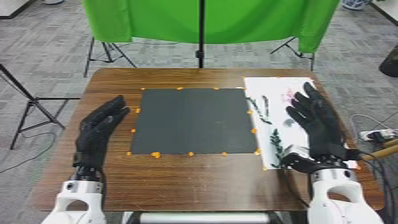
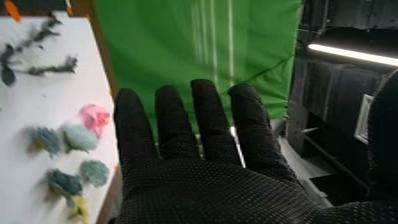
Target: Arrange flowers
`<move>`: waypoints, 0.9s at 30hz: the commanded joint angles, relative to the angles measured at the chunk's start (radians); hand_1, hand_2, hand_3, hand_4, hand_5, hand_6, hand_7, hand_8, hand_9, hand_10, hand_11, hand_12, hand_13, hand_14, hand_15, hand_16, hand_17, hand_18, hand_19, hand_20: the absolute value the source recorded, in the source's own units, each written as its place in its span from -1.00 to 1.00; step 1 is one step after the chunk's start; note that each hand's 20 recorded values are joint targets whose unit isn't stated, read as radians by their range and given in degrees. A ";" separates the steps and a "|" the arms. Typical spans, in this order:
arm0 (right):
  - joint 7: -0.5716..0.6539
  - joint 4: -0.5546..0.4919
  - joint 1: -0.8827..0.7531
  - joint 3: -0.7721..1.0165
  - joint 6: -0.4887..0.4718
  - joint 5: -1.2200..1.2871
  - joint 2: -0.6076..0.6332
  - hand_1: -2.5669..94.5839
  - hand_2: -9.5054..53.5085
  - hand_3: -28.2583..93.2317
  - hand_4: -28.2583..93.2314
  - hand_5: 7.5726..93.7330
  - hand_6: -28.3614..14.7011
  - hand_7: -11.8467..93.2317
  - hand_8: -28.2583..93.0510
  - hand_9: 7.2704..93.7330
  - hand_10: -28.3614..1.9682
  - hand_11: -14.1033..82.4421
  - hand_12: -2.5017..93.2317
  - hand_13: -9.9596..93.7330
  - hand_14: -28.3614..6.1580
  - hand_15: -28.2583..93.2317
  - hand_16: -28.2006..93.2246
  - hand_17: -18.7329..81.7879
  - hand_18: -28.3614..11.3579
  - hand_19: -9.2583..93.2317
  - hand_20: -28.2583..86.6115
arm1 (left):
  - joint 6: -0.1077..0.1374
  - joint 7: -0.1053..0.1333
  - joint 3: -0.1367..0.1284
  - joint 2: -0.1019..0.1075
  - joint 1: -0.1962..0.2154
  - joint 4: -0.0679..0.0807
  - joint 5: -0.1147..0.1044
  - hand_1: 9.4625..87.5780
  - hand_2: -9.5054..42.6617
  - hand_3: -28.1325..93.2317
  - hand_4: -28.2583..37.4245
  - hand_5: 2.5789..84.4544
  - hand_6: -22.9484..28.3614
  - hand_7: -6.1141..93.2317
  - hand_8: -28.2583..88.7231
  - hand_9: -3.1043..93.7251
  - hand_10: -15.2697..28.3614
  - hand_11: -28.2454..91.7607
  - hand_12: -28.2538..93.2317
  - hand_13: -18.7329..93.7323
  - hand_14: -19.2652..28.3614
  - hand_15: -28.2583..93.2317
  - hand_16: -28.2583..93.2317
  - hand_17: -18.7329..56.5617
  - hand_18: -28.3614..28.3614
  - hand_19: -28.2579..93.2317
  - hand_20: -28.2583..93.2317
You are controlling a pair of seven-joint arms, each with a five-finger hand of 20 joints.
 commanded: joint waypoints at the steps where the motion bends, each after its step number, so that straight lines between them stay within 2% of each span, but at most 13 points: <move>1: 0.062 -0.022 -0.022 -0.009 0.049 -0.025 0.005 -0.54 -1.00 0.58 -1.00 -0.45 0.14 -0.58 -0.66 -0.31 -0.04 -0.63 -0.65 -0.28 -0.17 -0.43 -0.27 -0.30 -0.36 -0.69 -0.14 | 0.055 0.031 0.025 -0.031 0.012 -0.003 -0.012 -0.46 -0.94 0.51 -0.63 0.07 0.01 -0.64 -0.58 -0.08 0.24 -0.32 -0.27 -0.08 0.50 -0.19 -0.43 -0.31 0.60 -0.35 -0.12; 2: 0.059 -0.013 0.004 -0.024 0.058 -0.036 0.016 -0.54 -1.00 0.58 -1.00 -0.44 0.13 -0.58 -0.66 -0.31 -0.05 -0.63 -0.65 -0.27 -0.18 -0.42 -0.27 -0.30 -0.36 -0.69 -0.14 | 0.064 0.044 0.032 -0.028 0.008 -0.003 -0.025 -0.46 -0.94 0.51 -0.63 0.08 0.01 -0.63 -0.58 -0.07 0.25 -0.31 -0.27 -0.08 0.50 -0.19 -0.43 -0.31 0.59 -0.35 -0.12; 3: 0.071 -0.013 0.010 -0.025 0.054 -0.059 0.021 -0.55 -1.00 0.60 -1.00 -0.43 0.13 -0.58 -0.66 -0.30 -0.05 -0.62 -0.64 -0.27 -0.19 -0.42 -0.26 -0.29 -0.37 -0.68 -0.13 | 0.058 0.040 0.034 -0.022 0.003 -0.001 -0.028 -0.46 -0.94 0.51 -0.63 0.09 0.01 -0.63 -0.58 -0.06 0.25 -0.31 -0.27 -0.07 0.50 -0.18 -0.43 -0.31 0.58 -0.35 -0.12; 5: 0.107 -0.018 0.013 -0.025 0.054 -0.100 0.027 -0.51 -1.00 0.62 -1.00 -0.42 0.12 -0.58 -0.66 -0.29 -0.07 -0.62 -0.62 -0.25 -0.19 -0.41 -0.25 -0.28 -0.38 -0.64 -0.12 | 0.043 0.025 0.032 -0.017 0.007 0.000 -0.012 -0.46 -0.93 0.51 -0.64 0.11 0.01 -0.62 -0.59 -0.05 0.25 -0.29 -0.27 -0.06 0.50 -0.15 -0.43 -0.32 0.56 -0.34 -0.10; 7: 0.124 -0.017 0.024 -0.034 0.058 -0.118 0.032 -0.47 -1.00 0.66 -1.00 -0.40 0.11 -0.57 -0.66 -0.28 -0.09 -0.62 -0.61 -0.24 -0.19 -0.40 -0.24 -0.26 -0.38 -0.59 -0.09 | 0.046 0.026 0.031 -0.020 0.011 -0.003 -0.018 -0.46 -0.92 0.52 -0.64 0.11 0.01 -0.61 -0.59 -0.04 0.26 -0.29 -0.27 -0.06 0.50 -0.14 -0.44 -0.33 0.55 -0.34 -0.10; 9: 0.127 -0.013 0.032 -0.039 0.056 -0.131 0.037 -0.44 -1.00 0.67 -1.00 -0.38 0.09 -0.57 -0.66 -0.27 -0.12 -0.62 -0.60 -0.22 -0.19 -0.39 -0.24 -0.25 -0.36 -0.54 -0.06 | 0.047 0.025 0.031 -0.017 0.008 -0.001 -0.023 -0.46 -0.92 0.52 -0.65 0.11 0.01 -0.61 -0.59 -0.03 0.26 -0.28 -0.28 -0.06 0.50 -0.14 -0.45 -0.33 0.54 -0.34 -0.10; 11: 0.138 -0.010 0.037 -0.043 0.056 -0.134 0.039 -0.42 -1.00 0.66 -1.00 -0.37 0.08 -0.57 -0.66 -0.25 -0.16 -0.62 -0.60 -0.20 -0.18 -0.39 -0.23 -0.23 -0.34 -0.50 -0.04 | 0.044 0.018 0.032 -0.015 0.004 0.003 -0.023 -0.46 -0.91 0.52 -0.65 0.11 0.01 -0.60 -0.59 -0.03 0.26 -0.28 -0.28 -0.06 0.51 -0.13 -0.45 -0.33 0.54 -0.34 -0.09; 16: 0.167 -0.009 0.057 -0.062 0.083 -0.158 0.041 -0.42 -1.00 0.66 -1.00 -0.34 0.06 -0.56 -0.66 -0.24 -0.18 -0.61 -0.60 -0.18 -0.19 -0.39 -0.23 -0.23 -0.33 -0.49 -0.03 | 0.043 0.014 0.032 -0.020 0.009 0.004 -0.022 -0.46 -0.90 0.52 -0.65 0.11 0.01 -0.60 -0.60 -0.03 0.26 -0.28 -0.28 -0.06 0.51 -0.13 -0.46 -0.33 0.53 -0.34 -0.09; 18: 0.249 -0.012 0.069 -0.085 0.144 -0.339 0.053 -0.41 -1.00 0.65 -1.00 -0.31 0.06 -0.56 -0.66 -0.21 -0.19 -0.60 -0.59 -0.13 -0.21 -0.37 -0.22 -0.21 -0.36 -0.41 0.00 | 0.043 0.009 0.033 -0.018 0.009 0.004 -0.023 -0.46 -0.90 0.52 -0.65 0.12 0.01 -0.60 -0.60 -0.03 0.26 -0.28 -0.29 -0.06 0.50 -0.13 -0.46 -0.33 0.53 -0.34 -0.09; 19: 0.323 -0.008 0.076 -0.096 0.158 -0.531 0.059 -0.40 -1.00 0.63 -1.00 -0.29 0.06 -0.55 -0.66 -0.18 -0.21 -0.58 -0.59 -0.09 -0.22 -0.35 -0.22 -0.19 -0.38 -0.35 0.02 | 0.040 0.009 0.033 -0.019 0.007 0.005 -0.021 -0.46 -0.90 0.52 -0.65 0.12 0.01 -0.60 -0.60 -0.03 0.26 -0.27 -0.29 -0.06 0.50 -0.13 -0.46 -0.33 0.53 -0.34 -0.09; 21: 0.380 -0.002 0.063 -0.085 0.115 -0.805 0.075 -0.38 -1.00 0.58 -1.00 -0.18 0.02 -0.53 -0.66 -0.09 -0.25 -0.51 -0.57 0.07 -0.25 -0.31 -0.19 -0.13 -0.45 -0.10 0.09 | 0.038 0.009 0.033 -0.018 0.010 0.004 -0.017 -0.47 -0.90 0.52 -0.65 0.12 0.01 -0.60 -0.60 -0.03 0.26 -0.27 -0.29 -0.06 0.50 -0.13 -0.46 -0.33 0.53 -0.34 -0.09; 24: 0.454 0.014 0.062 -0.105 0.144 -1.056 0.122 -0.31 -1.00 0.49 -1.00 -0.05 0.02 -0.51 -0.65 0.03 -0.29 -0.40 -0.53 0.26 -0.22 -0.17 -0.16 0.02 -0.45 0.17 0.16 | 0.042 0.007 0.032 -0.020 0.014 0.002 -0.018 -0.47 -0.90 0.52 -0.65 0.12 0.01 -0.60 -0.60 -0.03 0.27 -0.27 -0.29 -0.06 0.50 -0.13 -0.46 -0.34 0.53 -0.34 -0.09; 27: 0.533 0.037 0.056 -0.116 0.154 -1.292 0.181 -0.17 -1.00 0.32 -1.00 0.04 0.04 -0.50 -0.65 0.12 -0.29 -0.34 -0.49 0.36 -0.19 -0.03 -0.17 0.07 -0.48 0.32 0.21 | 0.036 -0.003 0.032 -0.019 0.010 0.003 -0.014 -0.47 -0.90 0.52 -0.65 0.12 0.01 -0.60 -0.60 -0.03 0.27 -0.27 -0.29 -0.06 0.50 -0.13 -0.46 -0.34 0.53 -0.34 -0.09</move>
